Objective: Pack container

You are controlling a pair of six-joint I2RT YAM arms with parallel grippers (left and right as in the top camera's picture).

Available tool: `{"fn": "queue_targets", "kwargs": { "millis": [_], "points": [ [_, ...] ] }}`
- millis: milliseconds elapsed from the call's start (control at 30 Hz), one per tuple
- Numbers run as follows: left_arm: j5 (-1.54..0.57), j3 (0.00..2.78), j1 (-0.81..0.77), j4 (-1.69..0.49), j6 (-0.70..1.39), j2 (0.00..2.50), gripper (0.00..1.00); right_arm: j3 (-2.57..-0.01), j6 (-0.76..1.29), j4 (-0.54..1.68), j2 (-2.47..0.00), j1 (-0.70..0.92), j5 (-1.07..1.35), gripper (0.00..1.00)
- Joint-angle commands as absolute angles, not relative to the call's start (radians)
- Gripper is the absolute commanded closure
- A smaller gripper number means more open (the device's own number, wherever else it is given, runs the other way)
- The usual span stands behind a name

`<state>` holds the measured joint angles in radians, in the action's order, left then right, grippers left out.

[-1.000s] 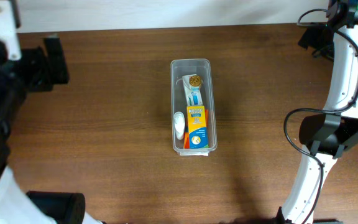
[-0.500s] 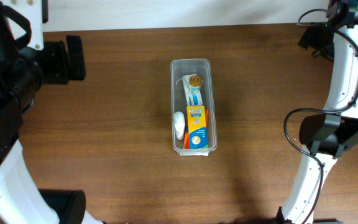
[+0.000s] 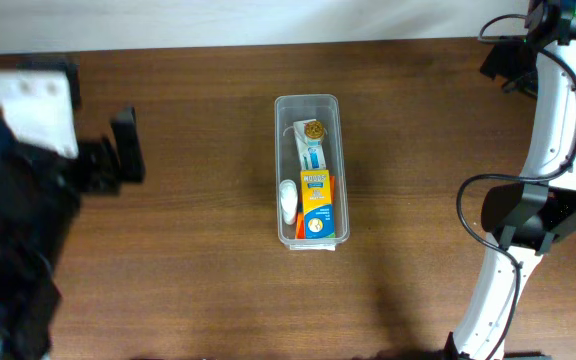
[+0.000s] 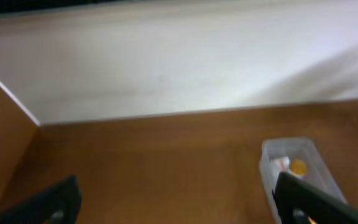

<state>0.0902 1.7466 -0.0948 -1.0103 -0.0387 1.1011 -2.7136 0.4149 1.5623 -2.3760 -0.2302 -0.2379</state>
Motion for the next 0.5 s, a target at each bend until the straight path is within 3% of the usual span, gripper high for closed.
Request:
{"fn": "queue_targets", "kwargs": {
  "millis": [0, 467],
  "points": [
    [0.101, 1.452, -0.088, -0.87, -0.054, 0.956, 0.0, -2.732, 0.42, 1.562, -2.384, -0.23, -0.251, 0.02],
    [0.101, 0.628, -0.055, -0.265, -0.053, 0.44, 0.01, -2.732, 0.42, 1.562, -2.384, -0.229, -0.251, 0.01]
  ]
}}
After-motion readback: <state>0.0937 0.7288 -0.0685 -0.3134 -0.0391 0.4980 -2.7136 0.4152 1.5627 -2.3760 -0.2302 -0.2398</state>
